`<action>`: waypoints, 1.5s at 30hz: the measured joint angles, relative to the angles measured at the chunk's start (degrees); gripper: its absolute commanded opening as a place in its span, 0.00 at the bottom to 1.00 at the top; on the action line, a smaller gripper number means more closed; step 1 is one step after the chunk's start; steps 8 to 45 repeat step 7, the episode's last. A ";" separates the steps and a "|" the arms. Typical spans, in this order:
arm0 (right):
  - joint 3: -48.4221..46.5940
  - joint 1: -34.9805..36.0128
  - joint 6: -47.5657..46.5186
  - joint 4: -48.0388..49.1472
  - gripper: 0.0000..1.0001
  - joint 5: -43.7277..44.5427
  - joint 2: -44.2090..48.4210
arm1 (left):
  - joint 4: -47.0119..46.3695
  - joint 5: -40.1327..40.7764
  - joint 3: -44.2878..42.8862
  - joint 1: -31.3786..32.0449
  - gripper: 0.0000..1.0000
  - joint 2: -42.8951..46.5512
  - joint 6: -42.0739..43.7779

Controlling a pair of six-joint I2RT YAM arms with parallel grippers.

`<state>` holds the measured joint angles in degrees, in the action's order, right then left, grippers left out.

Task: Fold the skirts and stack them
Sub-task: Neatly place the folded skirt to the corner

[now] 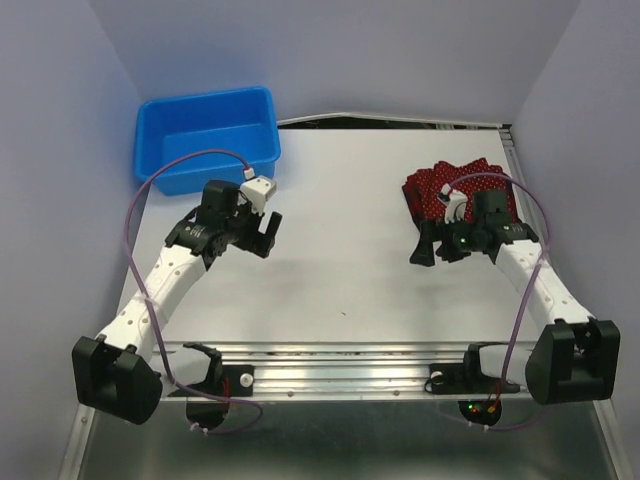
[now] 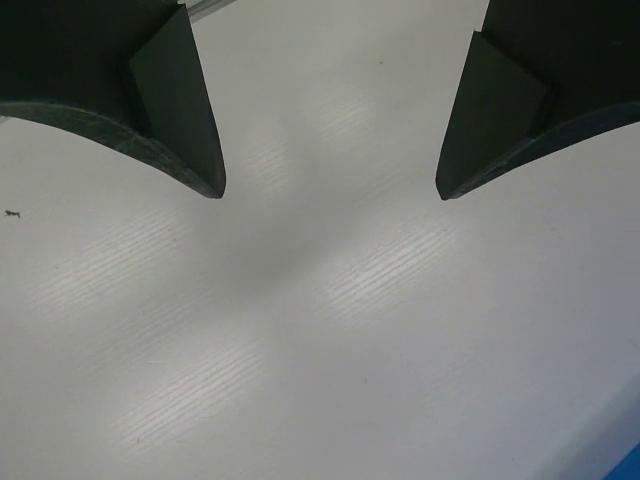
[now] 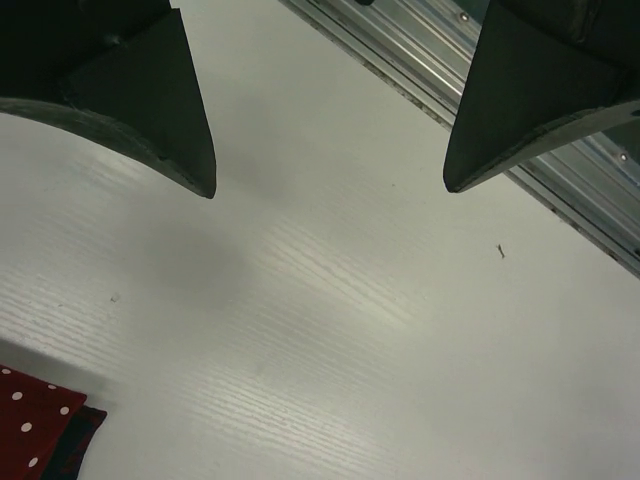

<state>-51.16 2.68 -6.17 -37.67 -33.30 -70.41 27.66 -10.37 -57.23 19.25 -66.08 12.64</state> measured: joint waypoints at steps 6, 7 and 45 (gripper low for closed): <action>0.68 0.00 0.24 2.40 1.00 1.64 2.36 | -2.05 1.01 1.33 -0.70 0.98 1.01 -0.02; 0.68 0.00 0.42 2.47 1.00 1.86 2.40 | -2.51 1.07 1.33 -0.79 0.99 1.01 -0.07; 0.68 0.00 0.42 2.47 1.00 1.86 2.40 | -2.51 1.07 1.33 -0.79 0.99 1.01 -0.07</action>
